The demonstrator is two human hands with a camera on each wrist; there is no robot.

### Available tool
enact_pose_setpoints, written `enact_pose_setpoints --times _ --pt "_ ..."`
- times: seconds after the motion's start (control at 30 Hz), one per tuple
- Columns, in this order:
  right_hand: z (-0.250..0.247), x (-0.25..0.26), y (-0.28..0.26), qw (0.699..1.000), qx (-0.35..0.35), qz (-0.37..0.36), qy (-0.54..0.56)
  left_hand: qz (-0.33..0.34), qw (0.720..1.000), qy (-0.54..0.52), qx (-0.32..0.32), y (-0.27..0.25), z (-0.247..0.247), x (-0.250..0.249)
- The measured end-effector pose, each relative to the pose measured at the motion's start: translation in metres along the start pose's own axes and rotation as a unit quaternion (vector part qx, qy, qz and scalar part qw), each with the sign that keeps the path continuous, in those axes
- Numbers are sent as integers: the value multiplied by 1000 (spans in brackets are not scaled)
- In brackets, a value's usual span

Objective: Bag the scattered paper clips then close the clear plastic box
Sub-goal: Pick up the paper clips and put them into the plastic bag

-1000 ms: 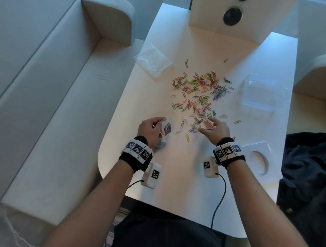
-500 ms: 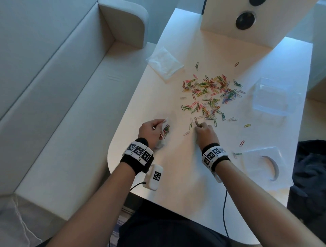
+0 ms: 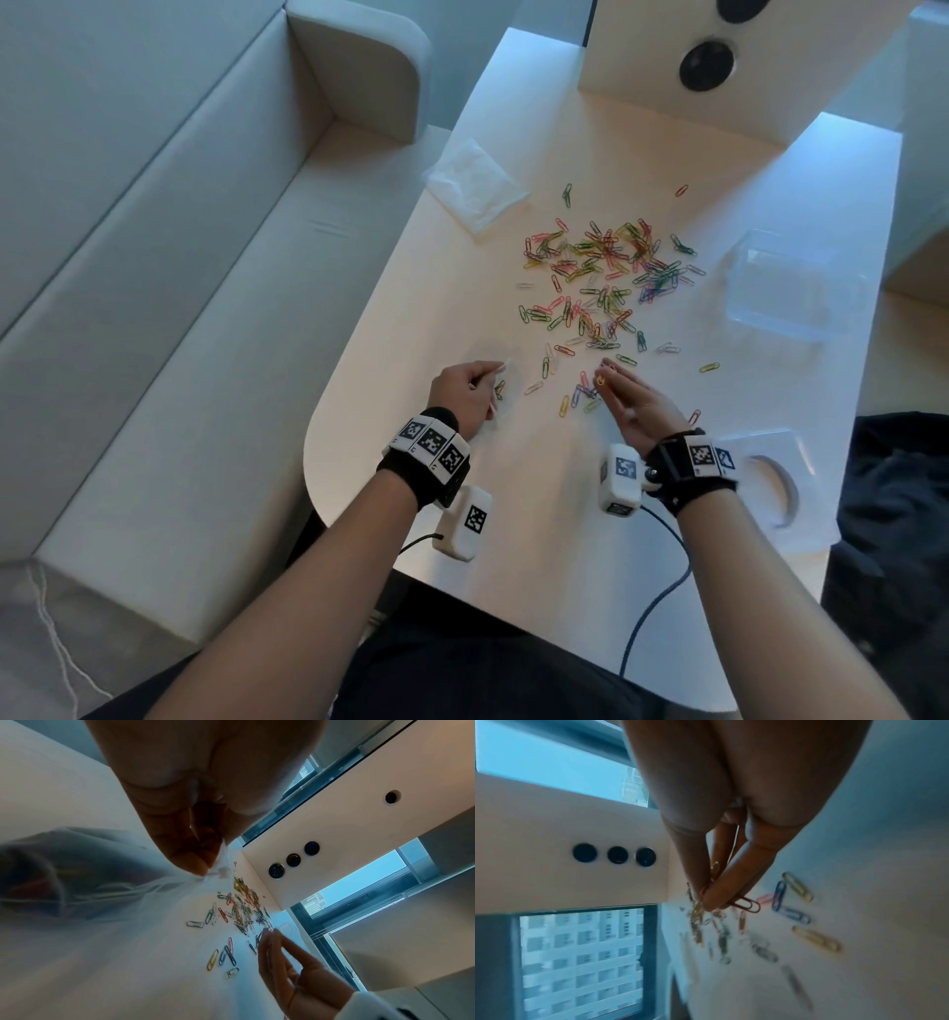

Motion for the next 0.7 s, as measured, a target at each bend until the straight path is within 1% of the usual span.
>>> enact_pose_setpoints --times 0.07,0.17,0.23,0.3,0.33,0.37,0.4,0.47,0.5,0.53,0.57,0.6,0.63,0.67,0.7 --pt "22 -2 -13 998 55 11 18 -2 1000 -1 7 -1 8 -2" --pt "57 -8 -29 994 106 7 -25 0 1000 -4 16 -2 18 -6" --pt "73 -15 -34 992 102 -16 -78 1 1000 -13 22 -3 24 -8" --pt "78 -20 -33 980 67 -68 -173 1 999 -27 23 -4 27 -11" --pt "79 -20 -32 962 45 -104 -249 1 999 -31 22 -4 28 -12" --pt "81 -19 -31 932 25 -143 -333 2 999 -32 23 -4 28 -13" --pt "84 -18 -32 891 9 -183 -415 3 999 -29 25 -3 27 -14" --pt "94 -13 -36 792 1 -241 -561 1 999 -21 31 -1 26 -15" --pt "100 -13 -37 739 14 -248 -626 -1 999 -17 34 -1 25 -15" --pt "105 -15 -37 692 32 -240 -680 -2 999 -15 38 0 25 -16" --pt "109 -16 -36 661 49 -223 -715 -2 999 -13 41 0 25 -16" --pt "112 -16 -36 645 61 -208 -732 1 999 -11 42 0 25 -16" --pt "114 -14 -36 637 67 -205 -740 6 999 -7 42 1 26 -17" --pt "117 -10 -37 637 71 -217 -736 11 999 -2 40 1 25 -17" --pt "119 -5 -38 648 77 -238 -719 18 999 3 39 1 24 -18"
Point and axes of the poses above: each hand's wrist, its own y-axis towards the middle knuckle, its own z-axis out of the palm, x = y × z, the point moved 6 cm from there along y, towards the middle knuckle, and after that the axes turned 5 degrees about -y, right-handed, at the moved point
